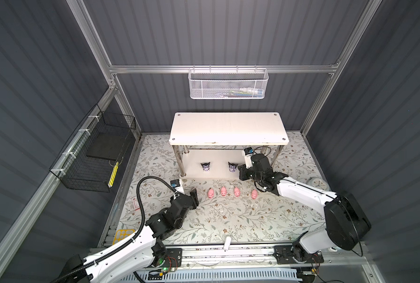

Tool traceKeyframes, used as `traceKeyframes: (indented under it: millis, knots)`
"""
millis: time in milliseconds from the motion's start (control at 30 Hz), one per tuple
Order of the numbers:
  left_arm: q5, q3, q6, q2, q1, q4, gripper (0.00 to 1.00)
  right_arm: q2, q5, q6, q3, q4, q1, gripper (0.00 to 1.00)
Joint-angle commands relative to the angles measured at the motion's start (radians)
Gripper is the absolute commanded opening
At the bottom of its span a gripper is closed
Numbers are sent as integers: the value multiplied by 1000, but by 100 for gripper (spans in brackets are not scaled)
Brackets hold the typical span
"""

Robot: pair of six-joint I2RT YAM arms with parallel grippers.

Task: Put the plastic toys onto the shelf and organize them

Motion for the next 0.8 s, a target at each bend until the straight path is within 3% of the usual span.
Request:
traceKeyframes:
  millis: [0,167,300,467,600,767]
  knots:
    - [-15,-8,-4,-9,0,10,70,-51,-11,2,-18,-25,12,0]
    - [-14,-4,0,4,0,21,70,-105,19,3,-52,-52,63,0]
    - [-15,1,7,5,-1,24,70,-179,117,16,-99,-100,143,0]
    - [-22,19,32,22,0,33,72,-322,263,103,-189,-169,275,8]
    - [-26,37,54,55,-1,52,73,-459,395,224,-262,-281,369,23]
    - [-32,42,63,93,0,98,80,-582,470,386,-367,-397,384,43]
